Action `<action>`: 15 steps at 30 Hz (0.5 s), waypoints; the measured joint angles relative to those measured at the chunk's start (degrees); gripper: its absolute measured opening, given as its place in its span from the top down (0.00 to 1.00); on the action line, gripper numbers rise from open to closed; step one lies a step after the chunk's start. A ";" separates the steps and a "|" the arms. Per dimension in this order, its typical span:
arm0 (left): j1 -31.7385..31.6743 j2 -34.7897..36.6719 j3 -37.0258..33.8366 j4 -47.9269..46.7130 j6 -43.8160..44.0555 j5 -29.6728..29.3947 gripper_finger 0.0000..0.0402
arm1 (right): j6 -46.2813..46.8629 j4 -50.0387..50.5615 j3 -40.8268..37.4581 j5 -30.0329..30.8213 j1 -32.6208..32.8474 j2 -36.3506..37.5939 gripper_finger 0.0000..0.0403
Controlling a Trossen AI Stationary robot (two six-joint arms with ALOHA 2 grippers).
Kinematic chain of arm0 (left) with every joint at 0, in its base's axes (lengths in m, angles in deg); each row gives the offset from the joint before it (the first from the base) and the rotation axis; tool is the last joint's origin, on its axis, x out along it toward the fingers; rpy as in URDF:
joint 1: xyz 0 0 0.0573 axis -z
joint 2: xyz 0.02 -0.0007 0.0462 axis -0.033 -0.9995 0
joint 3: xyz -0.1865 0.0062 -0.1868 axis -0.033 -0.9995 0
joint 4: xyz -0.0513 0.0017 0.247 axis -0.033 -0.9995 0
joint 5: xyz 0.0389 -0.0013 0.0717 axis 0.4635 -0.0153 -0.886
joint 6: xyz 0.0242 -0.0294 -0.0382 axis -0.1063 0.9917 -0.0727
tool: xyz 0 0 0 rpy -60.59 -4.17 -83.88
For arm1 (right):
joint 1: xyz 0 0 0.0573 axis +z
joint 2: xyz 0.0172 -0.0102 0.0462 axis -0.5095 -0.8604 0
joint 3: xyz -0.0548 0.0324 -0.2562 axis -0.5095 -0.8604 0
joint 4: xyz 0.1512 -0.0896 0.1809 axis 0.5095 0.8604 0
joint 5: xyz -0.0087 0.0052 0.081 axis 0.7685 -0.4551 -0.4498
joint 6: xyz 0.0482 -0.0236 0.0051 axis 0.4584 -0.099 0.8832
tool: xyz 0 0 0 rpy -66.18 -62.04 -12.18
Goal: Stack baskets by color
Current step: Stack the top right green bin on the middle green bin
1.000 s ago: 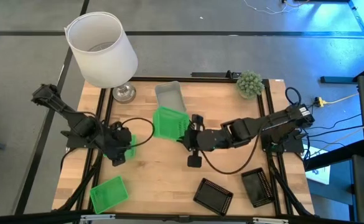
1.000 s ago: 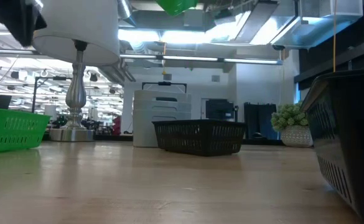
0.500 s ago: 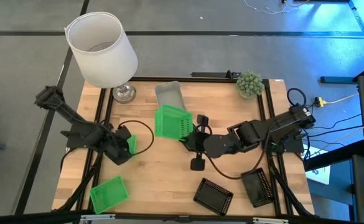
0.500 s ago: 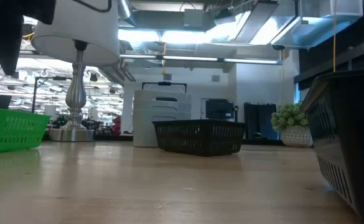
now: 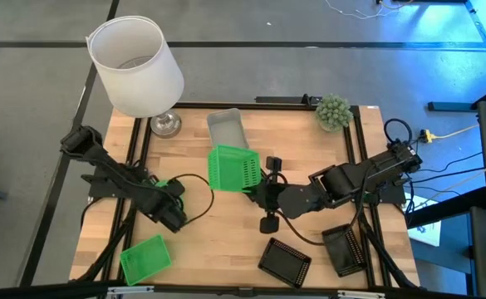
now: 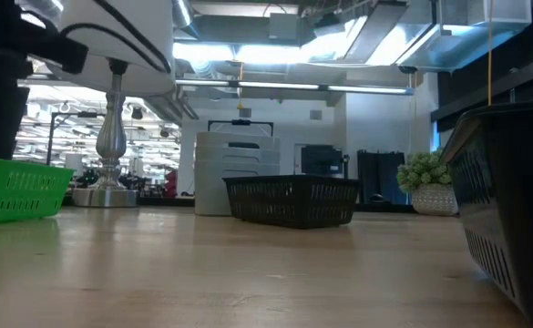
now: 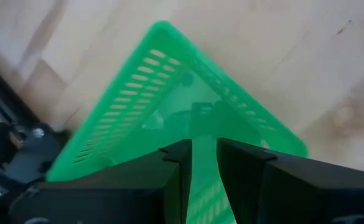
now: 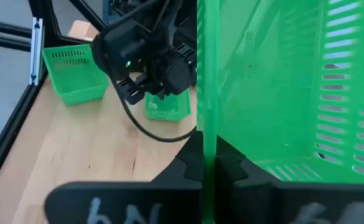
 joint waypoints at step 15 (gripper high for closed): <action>-2.00 -4.49 -0.02 17.13 -9.01 -0.84 0.83 | -0.05 -0.28 0.02 0.00 -0.02 0.00 1.00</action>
